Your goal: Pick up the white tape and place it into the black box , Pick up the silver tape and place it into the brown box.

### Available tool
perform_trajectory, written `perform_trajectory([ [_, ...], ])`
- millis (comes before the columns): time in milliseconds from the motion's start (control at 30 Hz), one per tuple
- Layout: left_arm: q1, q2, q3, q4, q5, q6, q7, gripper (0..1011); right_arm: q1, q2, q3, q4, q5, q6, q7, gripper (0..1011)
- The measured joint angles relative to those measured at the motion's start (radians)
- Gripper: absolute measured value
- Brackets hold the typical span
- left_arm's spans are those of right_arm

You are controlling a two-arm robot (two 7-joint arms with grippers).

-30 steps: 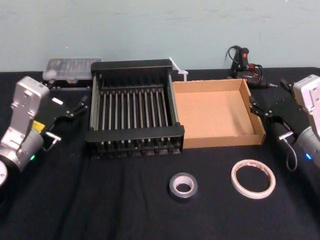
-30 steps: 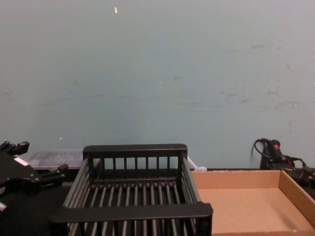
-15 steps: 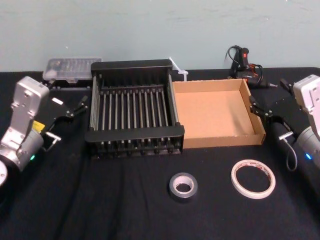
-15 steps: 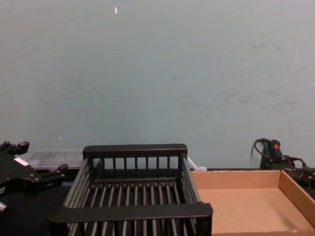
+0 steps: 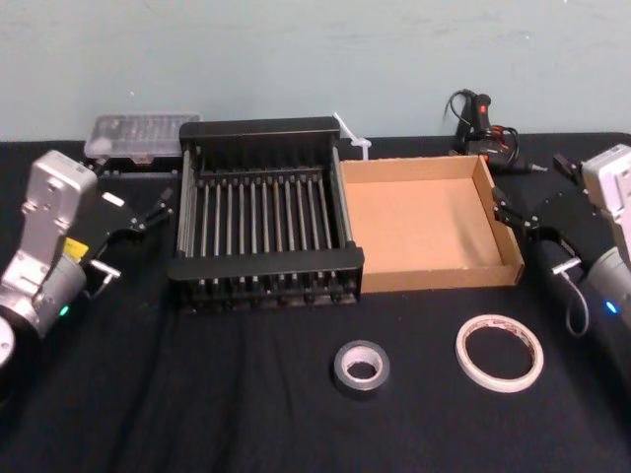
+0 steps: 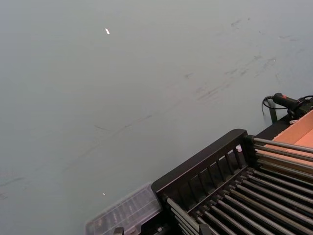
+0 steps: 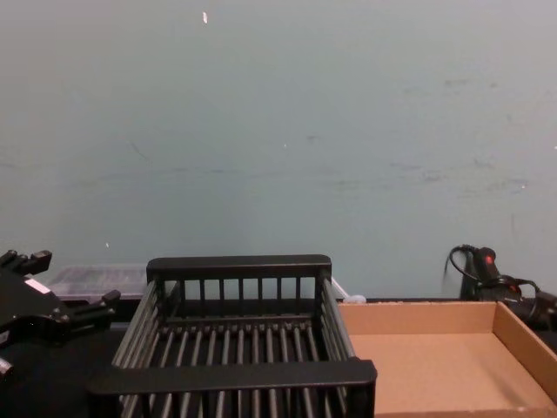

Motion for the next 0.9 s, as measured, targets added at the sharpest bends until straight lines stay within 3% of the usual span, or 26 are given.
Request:
perform_trajectory([
  [400, 0.000, 0.000, 0.000, 0.000, 0.000, 0.000, 0.000, 1001, -0.065, 0.036, 0.074, -0.101, 0.070, 0.057, 0.062, 1002],
  [900, 0.000, 0.000, 0.000, 0.000, 0.000, 0.000, 0.000, 1001, -0.254, 0.125, 0.193, -0.306, 0.166, 0.138, 0.134, 1002],
])
